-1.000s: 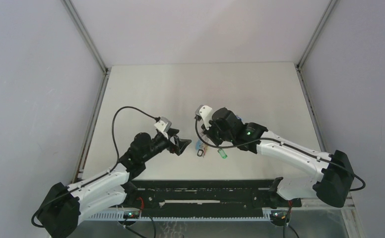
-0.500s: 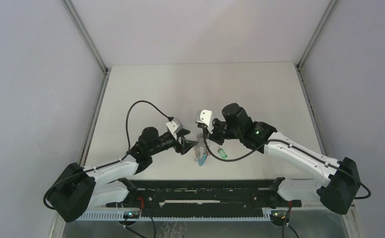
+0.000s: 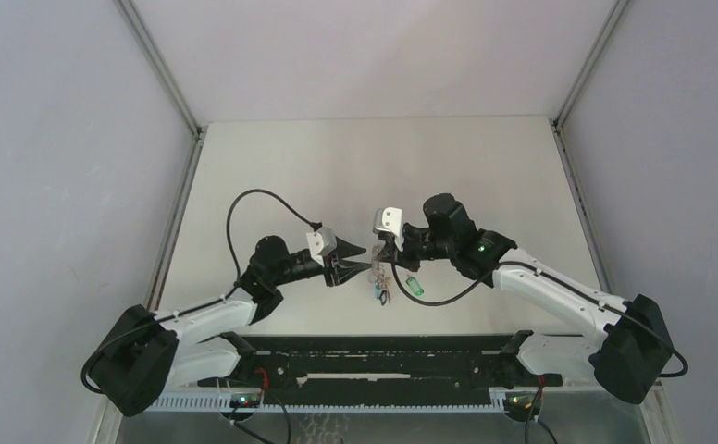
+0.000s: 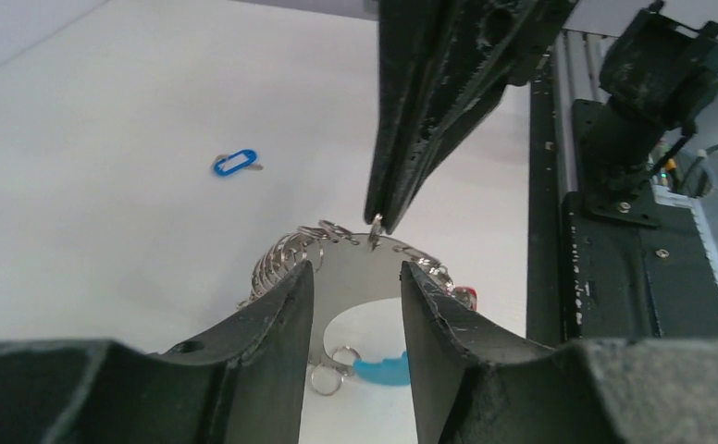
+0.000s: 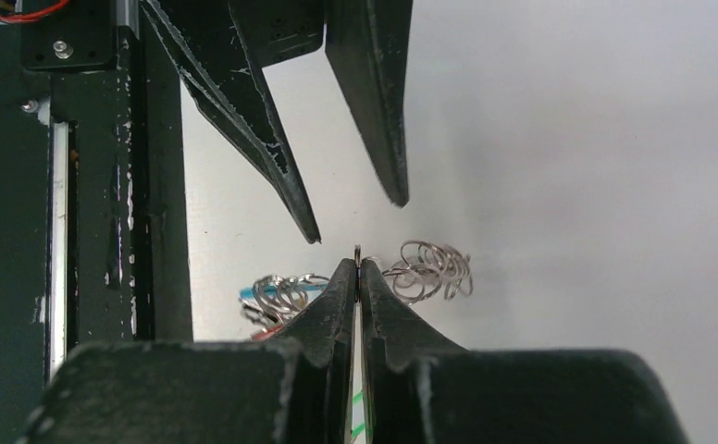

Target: Put the keys on the keyring

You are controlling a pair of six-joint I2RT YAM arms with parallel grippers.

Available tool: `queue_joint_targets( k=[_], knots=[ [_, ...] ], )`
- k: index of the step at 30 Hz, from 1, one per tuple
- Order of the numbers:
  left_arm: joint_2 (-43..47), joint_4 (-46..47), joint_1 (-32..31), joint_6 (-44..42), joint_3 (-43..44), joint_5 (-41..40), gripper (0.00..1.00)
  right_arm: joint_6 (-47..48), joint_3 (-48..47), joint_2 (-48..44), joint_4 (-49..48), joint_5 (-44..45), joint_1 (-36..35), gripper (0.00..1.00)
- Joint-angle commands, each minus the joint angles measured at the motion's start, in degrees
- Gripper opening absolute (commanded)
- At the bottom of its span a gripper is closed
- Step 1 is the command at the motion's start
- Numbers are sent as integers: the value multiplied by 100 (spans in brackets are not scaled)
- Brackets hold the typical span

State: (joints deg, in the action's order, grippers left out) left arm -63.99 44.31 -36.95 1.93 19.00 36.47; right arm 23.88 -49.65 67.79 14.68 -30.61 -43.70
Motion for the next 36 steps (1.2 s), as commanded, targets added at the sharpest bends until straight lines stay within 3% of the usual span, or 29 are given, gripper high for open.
queue_joint_targets(
  k=[1, 7, 29, 36],
  knots=[
    [-141, 543, 47, -146, 103, 683, 42, 179, -65, -123, -562, -475, 45, 0],
    [-271, 532, 47, -195, 217, 1057, 34, 238, -65, -52, -588, -696, 55, 0],
    [-296, 621, 47, -132, 317, 1063, 29, 302, -92, 231, -547, -1039, 29, 0],
    [-411, 622, 47, -106, 365, 1166, 15, 306, -168, 316, -486, -975, -49, 0]
  ],
)
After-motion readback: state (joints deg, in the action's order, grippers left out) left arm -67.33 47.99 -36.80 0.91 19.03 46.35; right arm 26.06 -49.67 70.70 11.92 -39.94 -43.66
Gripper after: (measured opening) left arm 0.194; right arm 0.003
